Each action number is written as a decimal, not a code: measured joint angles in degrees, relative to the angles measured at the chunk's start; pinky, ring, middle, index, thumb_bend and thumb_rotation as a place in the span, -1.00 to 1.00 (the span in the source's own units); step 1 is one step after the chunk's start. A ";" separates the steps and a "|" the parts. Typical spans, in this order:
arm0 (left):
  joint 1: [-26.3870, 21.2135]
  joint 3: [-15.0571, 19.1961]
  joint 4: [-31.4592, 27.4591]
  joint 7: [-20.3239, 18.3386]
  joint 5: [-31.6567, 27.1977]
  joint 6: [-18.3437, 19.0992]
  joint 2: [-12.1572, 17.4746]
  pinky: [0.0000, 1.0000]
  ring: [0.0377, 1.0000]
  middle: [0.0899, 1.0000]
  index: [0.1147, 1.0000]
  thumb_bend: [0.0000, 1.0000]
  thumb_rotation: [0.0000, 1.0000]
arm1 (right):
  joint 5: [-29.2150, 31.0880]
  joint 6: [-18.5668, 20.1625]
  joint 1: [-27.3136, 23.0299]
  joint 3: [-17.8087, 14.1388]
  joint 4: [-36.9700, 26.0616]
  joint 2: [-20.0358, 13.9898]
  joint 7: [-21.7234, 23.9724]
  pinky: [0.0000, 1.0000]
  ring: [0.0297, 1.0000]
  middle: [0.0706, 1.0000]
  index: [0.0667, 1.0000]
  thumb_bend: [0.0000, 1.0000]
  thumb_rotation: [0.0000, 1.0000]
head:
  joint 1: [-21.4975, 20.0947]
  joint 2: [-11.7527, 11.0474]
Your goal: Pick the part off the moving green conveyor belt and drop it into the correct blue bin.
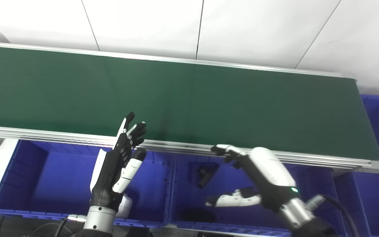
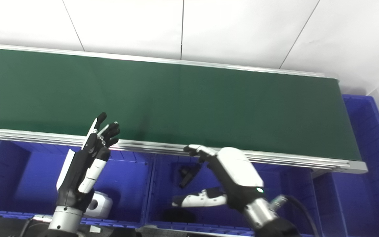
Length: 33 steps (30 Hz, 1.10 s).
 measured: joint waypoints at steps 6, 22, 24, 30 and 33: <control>-0.71 1.01 0.68 -0.12 -1.59 -0.90 1.44 0.85 0.89 0.93 0.90 0.23 0.62 | 16.67 -6.18 7.29 -2.80 6.88 5.57 -9.54 0.55 0.67 0.71 0.76 0.51 0.74 | -0.62 -2.28; -0.44 3.28 6.80 0.14 0.06 -9.47 3.05 1.00 1.00 1.00 0.92 0.40 0.79 | 24.87 -29.48 3.76 -6.57 27.64 14.15 -26.46 1.00 1.00 1.00 1.00 0.62 1.00 | -2.38 -8.87; -0.46 3.62 7.40 0.15 0.06 -10.64 3.07 1.00 1.00 1.00 0.94 0.37 0.80 | 24.80 -30.97 3.70 -6.06 28.93 13.92 -26.88 1.00 1.00 1.00 1.00 0.61 0.97 | -2.55 -9.75; -0.43 4.71 9.80 0.81 0.02 -13.04 2.73 1.00 1.00 1.00 1.00 0.41 0.83 | 24.61 -32.23 3.71 -5.31 29.70 13.85 -28.23 0.98 0.98 1.00 1.00 0.64 1.00 | -1.94 -11.16; -0.42 4.78 10.36 1.17 -0.04 -13.97 2.52 1.00 1.00 1.00 1.00 0.43 0.87 | 24.44 -32.34 3.75 -5.29 30.48 13.76 -28.93 0.99 0.98 1.00 1.00 0.58 1.00 | -1.76 -11.25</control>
